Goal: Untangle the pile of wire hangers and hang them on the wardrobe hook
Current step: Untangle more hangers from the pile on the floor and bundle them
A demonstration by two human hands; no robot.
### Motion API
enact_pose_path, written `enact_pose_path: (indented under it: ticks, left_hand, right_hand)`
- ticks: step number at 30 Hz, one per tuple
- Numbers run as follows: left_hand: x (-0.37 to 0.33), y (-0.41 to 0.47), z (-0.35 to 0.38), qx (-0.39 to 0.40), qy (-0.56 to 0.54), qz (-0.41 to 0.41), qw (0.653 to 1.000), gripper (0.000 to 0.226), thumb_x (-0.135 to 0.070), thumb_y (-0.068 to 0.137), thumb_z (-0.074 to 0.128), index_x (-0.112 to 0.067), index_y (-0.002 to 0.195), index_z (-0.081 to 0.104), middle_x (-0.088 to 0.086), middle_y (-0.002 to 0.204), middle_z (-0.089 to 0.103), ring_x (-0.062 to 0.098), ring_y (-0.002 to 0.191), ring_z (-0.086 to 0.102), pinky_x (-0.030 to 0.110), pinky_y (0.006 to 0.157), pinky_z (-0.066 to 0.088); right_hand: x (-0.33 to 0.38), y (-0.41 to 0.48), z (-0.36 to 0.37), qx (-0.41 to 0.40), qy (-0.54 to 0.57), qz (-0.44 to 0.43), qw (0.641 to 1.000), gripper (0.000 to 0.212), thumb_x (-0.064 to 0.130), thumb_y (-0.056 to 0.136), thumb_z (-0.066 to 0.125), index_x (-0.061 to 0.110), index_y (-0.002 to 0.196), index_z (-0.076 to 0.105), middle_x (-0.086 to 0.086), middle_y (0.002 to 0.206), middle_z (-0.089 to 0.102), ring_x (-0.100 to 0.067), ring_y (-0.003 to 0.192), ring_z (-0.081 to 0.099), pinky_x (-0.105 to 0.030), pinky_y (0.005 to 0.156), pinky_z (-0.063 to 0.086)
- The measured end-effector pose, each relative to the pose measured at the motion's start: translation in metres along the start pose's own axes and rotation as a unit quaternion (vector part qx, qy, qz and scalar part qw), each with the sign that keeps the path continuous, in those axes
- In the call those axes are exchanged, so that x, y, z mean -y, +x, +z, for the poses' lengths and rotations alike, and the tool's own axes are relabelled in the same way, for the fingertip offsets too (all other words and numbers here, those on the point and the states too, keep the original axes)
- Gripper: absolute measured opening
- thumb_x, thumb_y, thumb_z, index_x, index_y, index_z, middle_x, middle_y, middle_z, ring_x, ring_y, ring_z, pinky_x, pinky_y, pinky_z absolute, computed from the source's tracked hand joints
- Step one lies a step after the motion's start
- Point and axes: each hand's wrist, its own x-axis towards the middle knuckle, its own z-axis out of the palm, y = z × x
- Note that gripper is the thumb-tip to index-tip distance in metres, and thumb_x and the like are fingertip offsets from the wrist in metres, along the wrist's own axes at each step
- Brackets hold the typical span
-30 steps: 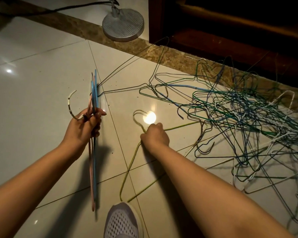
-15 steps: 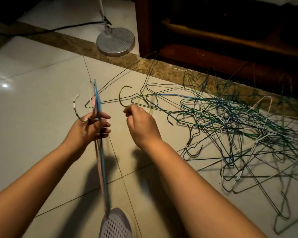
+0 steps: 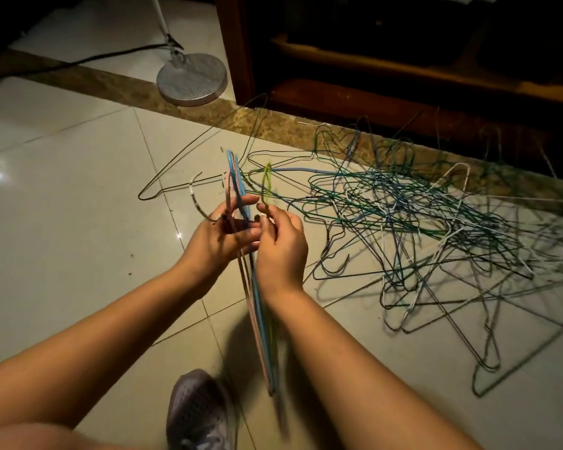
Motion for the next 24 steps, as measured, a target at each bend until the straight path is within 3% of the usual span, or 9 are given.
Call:
enact_pose_path:
  ticks: [4, 8, 11, 12, 15, 19, 24]
  left_hand:
    - [0.001, 0.002, 0.009, -0.001, -0.016, -0.009, 1.000, 0.038, -0.003, 0.085, 0.056, -0.023, 0.116, 0.055, 0.000, 0.083, 0.071, 0.013, 0.085, 0.068, 0.022, 0.071, 0.054]
    - [0.000, 0.003, 0.012, -0.011, -0.014, -0.013, 1.000, 0.044, 0.001, 0.088, 0.051, -0.025, 0.123, 0.051, -0.002, 0.085, 0.071, 0.011, 0.086, 0.069, 0.022, 0.068, 0.055]
    - [-0.003, 0.002, 0.012, 0.006, -0.004, 0.001, 1.000, 0.049, 0.004, 0.086, 0.051, -0.028, 0.123, 0.051, -0.002, 0.085, 0.070, 0.009, 0.084, 0.068, 0.022, 0.067, 0.054]
    - [-0.002, 0.002, 0.012, 0.008, -0.003, 0.003, 1.000, 0.048, 0.005, 0.086, 0.051, -0.029, 0.121, 0.051, -0.004, 0.081, 0.070, 0.008, 0.081, 0.068, 0.021, 0.066, 0.054]
    - [0.000, 0.003, 0.011, -0.001, -0.012, -0.007, 1.000, 0.045, 0.006, 0.088, 0.048, -0.030, 0.114, 0.055, -0.008, 0.076, 0.071, 0.005, 0.077, 0.067, 0.019, 0.063, 0.053]
    - [0.002, 0.004, 0.006, -0.002, -0.015, 0.000, 1.000, 0.033, 0.000, 0.087, 0.051, -0.023, 0.111, 0.057, -0.004, 0.076, 0.071, 0.007, 0.075, 0.067, 0.020, 0.061, 0.052]
    - [0.009, 0.006, -0.010, -0.046, 0.001, -0.016, 0.999, 0.033, -0.001, 0.086, 0.055, -0.026, 0.107, 0.060, 0.010, 0.085, 0.063, 0.013, 0.074, 0.063, 0.027, 0.064, 0.051]
  right_hand:
    - [0.002, -0.001, -0.009, -0.021, 0.010, -0.018, 1.000, 0.026, 0.003, 0.095, 0.047, 0.003, 0.113, 0.064, -0.001, 0.108, 0.046, 0.008, 0.084, 0.046, 0.006, 0.072, 0.032]
    - [0.002, -0.003, -0.009, -0.023, 0.005, -0.039, 0.999, 0.023, 0.005, 0.093, 0.050, 0.007, 0.109, 0.067, -0.006, 0.106, 0.063, -0.006, 0.092, 0.053, 0.002, 0.077, 0.036]
    - [0.000, -0.005, -0.004, -0.034, 0.021, 0.004, 0.999, 0.024, 0.014, 0.092, 0.054, 0.015, 0.111, 0.068, -0.001, 0.106, 0.068, -0.015, 0.100, 0.059, -0.029, 0.086, 0.051]
    - [0.000, -0.006, -0.004, -0.034, 0.020, 0.013, 0.999, 0.024, 0.015, 0.092, 0.054, 0.017, 0.112, 0.067, 0.000, 0.106, 0.068, -0.016, 0.100, 0.060, -0.030, 0.085, 0.052]
    - [0.001, -0.006, -0.004, -0.008, 0.013, 0.030, 0.999, 0.026, 0.018, 0.093, 0.053, 0.022, 0.118, 0.061, -0.001, 0.105, 0.067, -0.012, 0.096, 0.060, -0.012, 0.075, 0.045]
    - [0.000, -0.008, 0.000, 0.011, 0.023, 0.017, 1.000, 0.022, 0.020, 0.095, 0.049, 0.021, 0.115, 0.058, -0.003, 0.104, 0.065, -0.017, 0.098, 0.059, -0.027, 0.079, 0.048]
    - [-0.016, 0.000, 0.001, 0.022, -0.025, -0.021, 0.999, 0.021, 0.022, 0.096, 0.045, 0.019, 0.113, 0.059, -0.001, 0.102, 0.062, -0.006, 0.086, 0.056, -0.022, 0.075, 0.045]
